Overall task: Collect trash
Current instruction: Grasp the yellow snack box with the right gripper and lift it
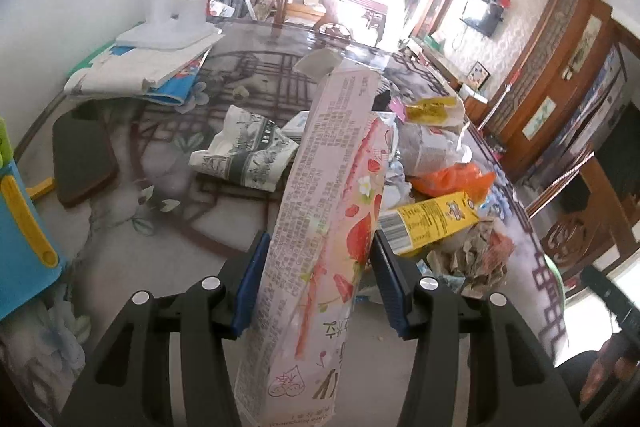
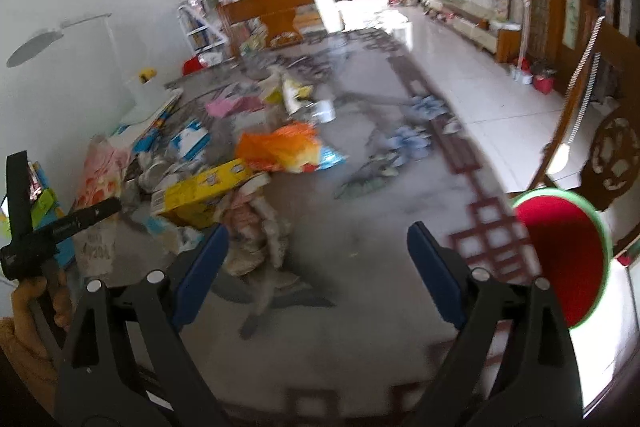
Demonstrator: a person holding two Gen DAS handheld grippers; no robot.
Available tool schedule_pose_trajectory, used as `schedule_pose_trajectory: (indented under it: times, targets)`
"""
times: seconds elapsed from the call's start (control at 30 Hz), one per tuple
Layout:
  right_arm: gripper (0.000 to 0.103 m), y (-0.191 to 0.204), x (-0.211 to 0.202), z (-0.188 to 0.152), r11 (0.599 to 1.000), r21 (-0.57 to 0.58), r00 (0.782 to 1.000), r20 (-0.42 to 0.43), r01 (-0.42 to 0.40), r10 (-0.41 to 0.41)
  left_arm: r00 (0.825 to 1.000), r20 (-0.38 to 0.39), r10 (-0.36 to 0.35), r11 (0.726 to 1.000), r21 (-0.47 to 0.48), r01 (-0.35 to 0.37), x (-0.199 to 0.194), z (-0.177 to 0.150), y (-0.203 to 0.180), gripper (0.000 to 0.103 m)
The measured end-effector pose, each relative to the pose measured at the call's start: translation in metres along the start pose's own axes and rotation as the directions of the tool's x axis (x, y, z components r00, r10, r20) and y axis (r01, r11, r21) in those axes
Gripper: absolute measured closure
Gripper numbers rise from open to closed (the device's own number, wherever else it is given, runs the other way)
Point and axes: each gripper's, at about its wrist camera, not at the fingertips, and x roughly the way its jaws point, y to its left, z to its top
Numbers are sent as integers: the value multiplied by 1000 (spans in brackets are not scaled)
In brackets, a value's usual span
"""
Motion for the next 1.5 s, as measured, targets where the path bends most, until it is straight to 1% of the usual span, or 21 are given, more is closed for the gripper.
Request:
schedule_pose_trajectory:
  times: [0.07, 0.2, 0.3, 0.4, 0.5, 0.57, 0.6, 0.67, 0.7, 0.83, 0.97, 1.1, 1.13, 1.2, 1.23, 1.27, 1.3, 1.33, 1.37, 1.43, 1.5]
  targets:
    - [14, 9, 15, 0, 999, 7, 998, -48, -32, 33, 1000, 10, -6, 1000, -26, 6, -2, 3, 4, 55]
    - [14, 32, 29, 10, 998, -44, 996, -72, -51, 48, 999, 32, -3, 999, -53, 4, -8, 4, 10, 54]
    - [14, 57, 44, 30, 987, -145, 992, -117, -73, 56, 999, 32, -8, 997, -73, 11, -7, 5, 15, 54]
    - [14, 80, 62, 49, 959, -261, 981, -183, -107, 60, 999, 34, -7, 996, -88, 10, -7, 6, 17, 54]
    - [12, 102, 91, 62, 919, -363, 955, -295, -150, 39, 999, 53, -4, 996, -87, 9, -10, 8, 17, 54]
    - [12, 117, 115, 65, 876, -453, 925, -379, -168, -19, 998, 62, -3, 996, -90, 9, -11, 9, 18, 54]
    - [12, 122, 123, 64, 859, -484, 917, -397, -169, -43, 998, 64, -4, 995, -97, 11, -12, 10, 20, 54]
    - [12, 133, 142, 60, 812, -556, 889, -444, -179, -108, 998, 67, -5, 993, -117, 12, -12, 11, 24, 54]
    - [12, 138, 149, 58, 798, -573, 879, -460, -185, -127, 998, 68, -3, 991, -130, 12, -12, 11, 27, 54]
    - [12, 146, 172, 50, 770, -604, 841, -511, -207, -175, 997, 73, -1, 985, -172, 14, -13, 13, 35, 54]
    - [12, 158, 186, 42, 723, -658, 822, -519, -210, -233, 997, 79, -4, 985, -174, 17, -14, 13, 35, 54]
    - [11, 168, 191, 34, 667, -714, 824, -497, -212, -271, 997, 78, -3, 984, -178, 17, -14, 13, 35, 53]
    - [11, 170, 191, 31, 660, -717, 818, -506, -224, -273, 997, 78, -3, 983, -182, 17, -14, 14, 35, 53]
    - [15, 172, 189, 28, 659, -711, 807, -526, -245, -268, 997, 79, 0, 982, -190, 15, -14, 14, 36, 53]
    - [24, 172, 187, 27, 657, -710, 802, -533, -251, -269, 997, 80, 0, 981, -192, 15, -15, 14, 37, 53]
    - [35, 172, 185, 27, 659, -707, 797, -541, -257, -270, 997, 81, 1, 981, -193, 15, -15, 14, 37, 53]
    - [40, 171, 184, 28, 669, -694, 789, -555, -266, -263, 997, 82, 2, 981, -193, 14, -15, 14, 37, 53]
    - [50, 171, 183, 31, 681, -679, 782, -569, -273, -254, 997, 83, 2, 981, -192, 14, -16, 14, 37, 53]
    - [57, 170, 180, 29, 687, -672, 780, -575, -277, -248, 996, 84, 3, 981, -191, 14, -16, 14, 37, 53]
    - [60, 173, 180, 32, 696, -656, 774, -590, -293, -231, 996, 87, 5, 981, -194, 12, -16, 14, 38, 53]
    - [60, 177, 178, 30, 681, -667, 776, -587, -302, -231, 996, 89, 6, 980, -198, 11, -16, 14, 39, 53]
